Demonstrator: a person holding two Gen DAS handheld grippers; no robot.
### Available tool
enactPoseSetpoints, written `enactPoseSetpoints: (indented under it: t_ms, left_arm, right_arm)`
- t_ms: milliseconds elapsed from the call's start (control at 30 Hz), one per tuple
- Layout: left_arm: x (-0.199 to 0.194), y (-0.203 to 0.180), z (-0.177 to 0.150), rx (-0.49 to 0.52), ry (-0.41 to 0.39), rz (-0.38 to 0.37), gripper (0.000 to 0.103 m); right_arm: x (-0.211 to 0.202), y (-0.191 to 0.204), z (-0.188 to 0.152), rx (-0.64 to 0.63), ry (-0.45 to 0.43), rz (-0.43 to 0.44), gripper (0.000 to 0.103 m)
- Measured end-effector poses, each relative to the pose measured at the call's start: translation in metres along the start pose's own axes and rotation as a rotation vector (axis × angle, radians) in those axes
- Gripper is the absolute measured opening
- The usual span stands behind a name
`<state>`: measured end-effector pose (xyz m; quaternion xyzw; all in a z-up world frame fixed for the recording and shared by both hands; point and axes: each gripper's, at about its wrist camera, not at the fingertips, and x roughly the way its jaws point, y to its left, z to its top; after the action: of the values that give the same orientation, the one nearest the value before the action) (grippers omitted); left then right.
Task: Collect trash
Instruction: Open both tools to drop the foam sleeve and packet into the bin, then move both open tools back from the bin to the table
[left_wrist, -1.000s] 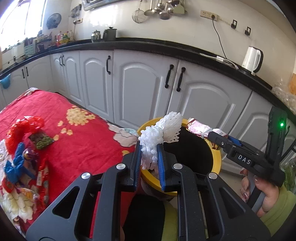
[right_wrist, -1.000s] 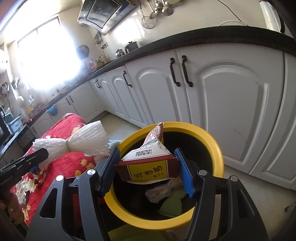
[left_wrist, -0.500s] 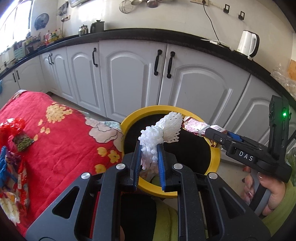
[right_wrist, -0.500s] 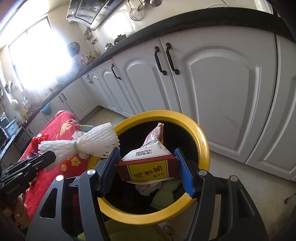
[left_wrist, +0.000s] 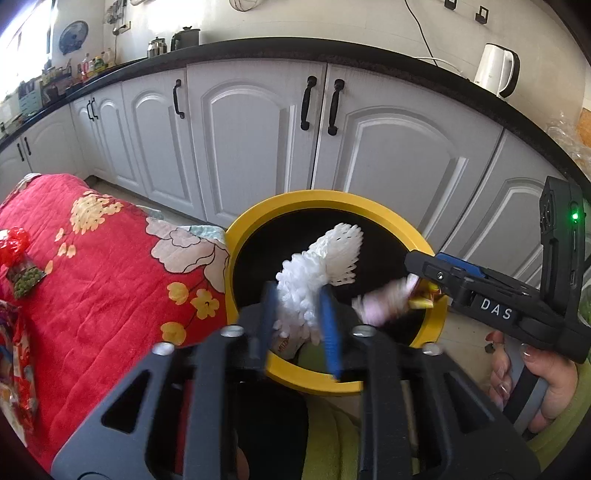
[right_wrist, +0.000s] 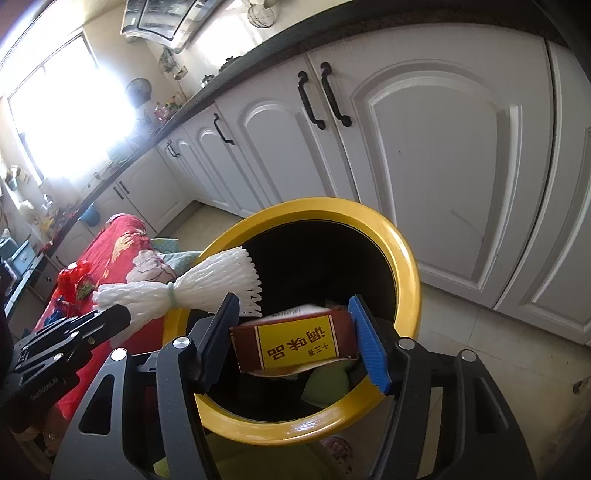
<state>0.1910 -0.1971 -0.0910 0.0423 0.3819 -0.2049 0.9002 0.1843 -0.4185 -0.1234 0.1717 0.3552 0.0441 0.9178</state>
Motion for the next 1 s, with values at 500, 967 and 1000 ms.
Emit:
enactPoseSetpoints:
  t_ms: [500,967,1000]
  left_arm:
    - [-0.031,0.029,-0.003,-0.090,-0.056,0.046,0.092]
    - [-0.070,0.049,-0.003,-0.138,-0.129,0.092,0.092]
    - [-0.073,0.050,-0.003,-0.141,-0.136,0.098,0.092]
  right_arm:
    - [-0.014,0.010,0.006,0.000,-0.058,-0.013,0.077]
    - [-0.037,0.045,0.011,-0.076,-0.113,0.025,0.080]
    - [-0.037,0.049,0.011,-0.085,-0.116,0.028,0.080]
